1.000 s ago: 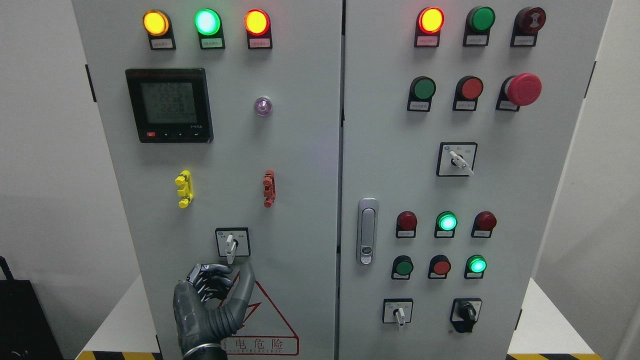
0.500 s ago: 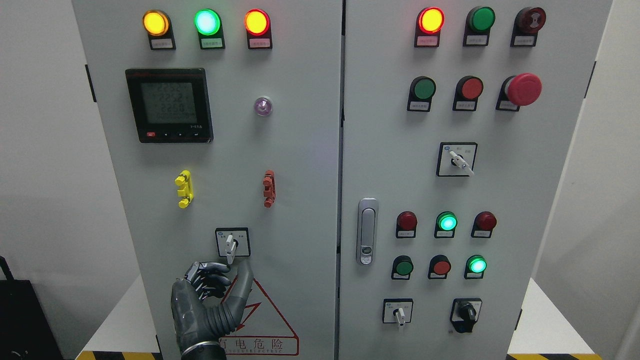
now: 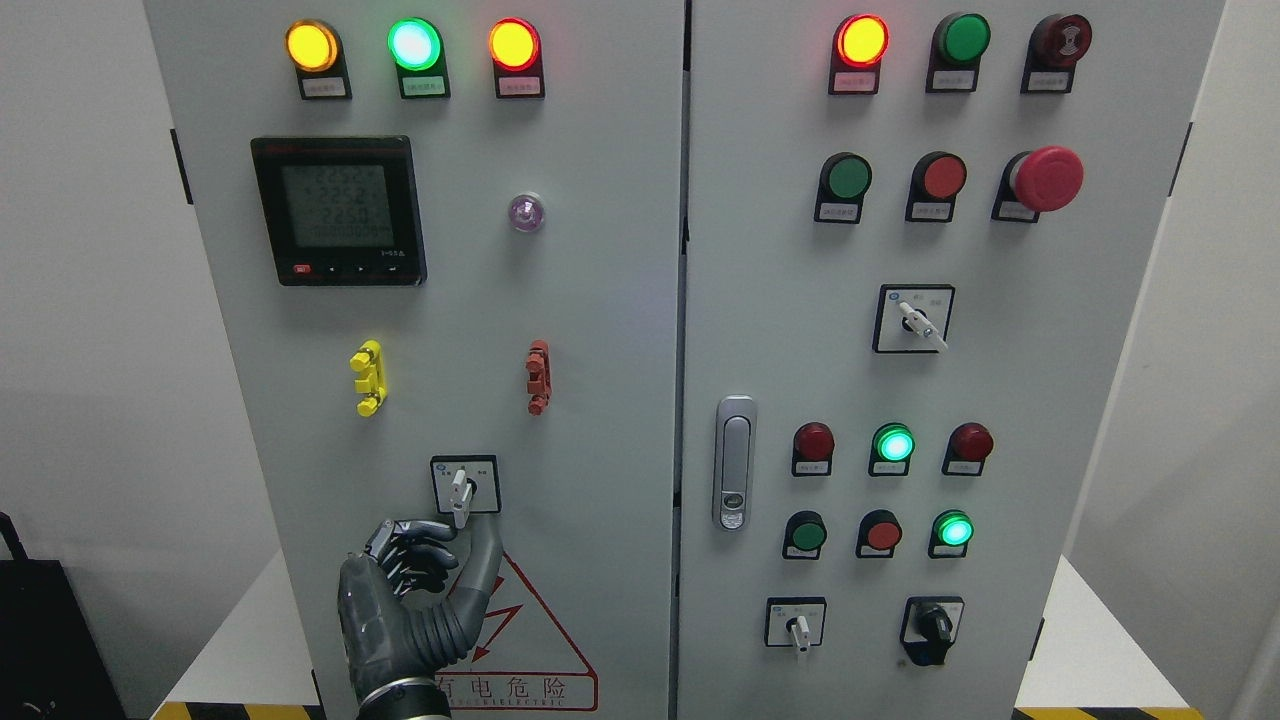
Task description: Turn on light switch 1
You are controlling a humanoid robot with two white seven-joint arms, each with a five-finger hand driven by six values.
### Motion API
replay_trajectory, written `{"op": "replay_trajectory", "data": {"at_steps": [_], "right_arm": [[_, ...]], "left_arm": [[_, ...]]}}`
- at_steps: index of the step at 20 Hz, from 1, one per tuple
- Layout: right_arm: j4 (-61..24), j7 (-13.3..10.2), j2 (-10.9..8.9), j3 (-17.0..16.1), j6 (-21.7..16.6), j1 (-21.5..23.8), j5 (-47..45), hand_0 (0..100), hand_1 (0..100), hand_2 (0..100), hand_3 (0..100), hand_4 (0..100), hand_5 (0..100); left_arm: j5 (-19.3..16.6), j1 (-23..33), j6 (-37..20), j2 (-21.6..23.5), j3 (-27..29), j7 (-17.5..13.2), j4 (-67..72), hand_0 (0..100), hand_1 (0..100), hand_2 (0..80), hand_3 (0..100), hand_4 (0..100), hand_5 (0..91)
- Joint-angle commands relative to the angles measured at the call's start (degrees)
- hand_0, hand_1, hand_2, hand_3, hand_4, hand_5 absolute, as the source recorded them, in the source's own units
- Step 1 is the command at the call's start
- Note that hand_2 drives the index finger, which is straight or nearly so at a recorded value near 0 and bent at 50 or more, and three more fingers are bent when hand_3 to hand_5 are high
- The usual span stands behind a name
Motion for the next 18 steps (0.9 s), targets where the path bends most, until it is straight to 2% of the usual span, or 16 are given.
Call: {"op": "replay_trajectory", "data": {"at_steps": [1,18], "right_arm": [[0.0,0.03,0.0,0.02,-0.01,0.0,0.0,0,0,0,0,0,0],[0.0,0.03,0.0,0.02,-0.01,0.0,0.0,0,0,0,0,0,0]], "left_arm": [[0.02,-1.09,0.44,-0.32,0.22,0.08,0.0,17,76,61.1,84,82,66.6],[0.46,-2.23,1.85,-0.41,0.14,-0.01,0.09,15,71,61.9,85,82,66.5]]}}
